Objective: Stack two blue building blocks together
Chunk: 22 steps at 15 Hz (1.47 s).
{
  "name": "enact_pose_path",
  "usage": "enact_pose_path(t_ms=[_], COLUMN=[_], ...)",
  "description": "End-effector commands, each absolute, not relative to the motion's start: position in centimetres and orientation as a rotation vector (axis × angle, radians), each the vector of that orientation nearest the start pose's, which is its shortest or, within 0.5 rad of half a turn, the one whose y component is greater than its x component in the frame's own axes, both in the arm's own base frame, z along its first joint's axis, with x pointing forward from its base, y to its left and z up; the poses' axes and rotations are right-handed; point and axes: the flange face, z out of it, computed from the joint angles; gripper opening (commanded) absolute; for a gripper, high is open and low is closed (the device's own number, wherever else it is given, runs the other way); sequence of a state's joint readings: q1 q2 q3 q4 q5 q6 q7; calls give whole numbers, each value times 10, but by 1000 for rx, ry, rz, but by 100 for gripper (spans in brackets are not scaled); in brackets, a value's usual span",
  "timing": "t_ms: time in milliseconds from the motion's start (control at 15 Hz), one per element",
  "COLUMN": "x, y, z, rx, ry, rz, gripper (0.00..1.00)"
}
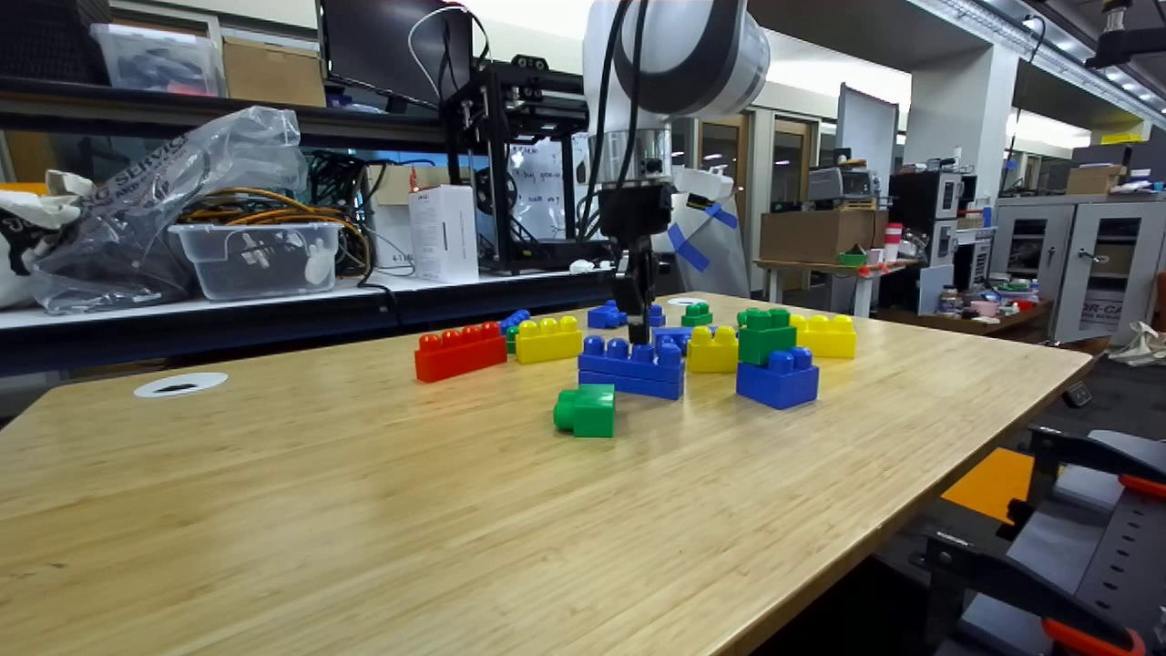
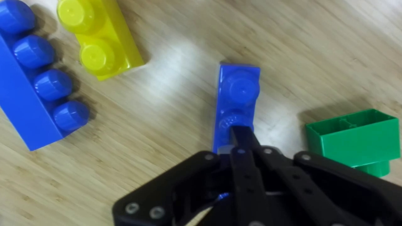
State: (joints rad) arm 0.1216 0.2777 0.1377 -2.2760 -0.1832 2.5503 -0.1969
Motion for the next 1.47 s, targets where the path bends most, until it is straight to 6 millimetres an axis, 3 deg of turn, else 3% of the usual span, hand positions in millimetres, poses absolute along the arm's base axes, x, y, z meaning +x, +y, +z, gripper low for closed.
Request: enact_pose_path(t_ms=[0, 333, 1000, 1067, 1200, 1400], x=[521, 520, 521, 522, 522, 523], y=[136, 137, 144, 145, 145, 144], z=[227, 232, 277, 280, 283, 287], rx=[-3041, -3042, -3051, -3051, -3052, -3051], ry=[-977, -990, -1004, -997, -998, -998], rz=[22, 11, -102, -109, -114, -115], gripper=[0, 0, 0, 26, 33, 53])
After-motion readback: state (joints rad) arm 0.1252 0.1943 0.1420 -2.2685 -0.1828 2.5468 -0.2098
